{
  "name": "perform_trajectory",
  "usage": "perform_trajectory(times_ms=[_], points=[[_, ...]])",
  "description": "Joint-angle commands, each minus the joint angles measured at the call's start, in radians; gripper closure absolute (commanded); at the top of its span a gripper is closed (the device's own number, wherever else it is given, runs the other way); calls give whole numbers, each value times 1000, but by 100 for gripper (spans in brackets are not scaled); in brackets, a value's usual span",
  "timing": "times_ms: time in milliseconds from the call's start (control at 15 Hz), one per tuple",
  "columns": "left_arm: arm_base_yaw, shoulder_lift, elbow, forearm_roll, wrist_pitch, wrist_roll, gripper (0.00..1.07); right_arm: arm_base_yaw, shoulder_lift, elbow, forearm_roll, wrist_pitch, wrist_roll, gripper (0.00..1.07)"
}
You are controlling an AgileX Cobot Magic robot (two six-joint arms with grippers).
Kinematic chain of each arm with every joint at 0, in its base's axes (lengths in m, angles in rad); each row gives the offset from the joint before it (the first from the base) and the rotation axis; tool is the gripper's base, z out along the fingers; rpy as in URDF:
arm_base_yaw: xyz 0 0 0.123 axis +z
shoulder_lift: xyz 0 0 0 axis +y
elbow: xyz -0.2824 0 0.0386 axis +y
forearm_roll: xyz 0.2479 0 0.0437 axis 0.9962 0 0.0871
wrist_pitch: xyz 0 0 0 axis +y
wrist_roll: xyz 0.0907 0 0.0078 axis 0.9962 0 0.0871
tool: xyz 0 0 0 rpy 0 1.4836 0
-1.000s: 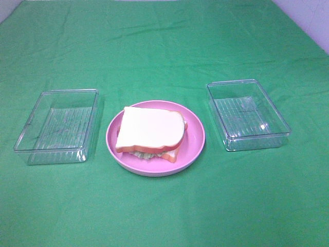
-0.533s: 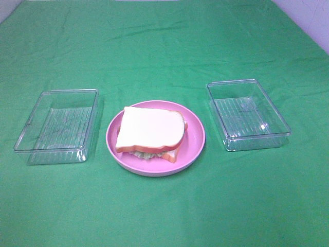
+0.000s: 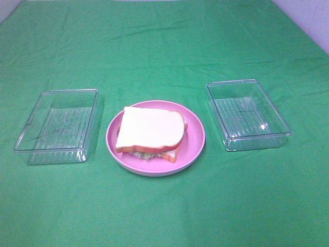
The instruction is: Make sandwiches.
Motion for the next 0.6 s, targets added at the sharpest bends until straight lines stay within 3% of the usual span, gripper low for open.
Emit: perform_trajectory(times_ms=[67, 333, 600], points=[[86, -18, 2, -4, -10, 1, 31, -5, -9, 4, 7, -14, -9, 40], [205, -21, 2, -4, -10, 1, 31, 63, -14, 4, 14, -14, -9, 40], [205, -21, 2, -4, -10, 1, 31, 62, -20, 4, 14, -14, -9, 40]])
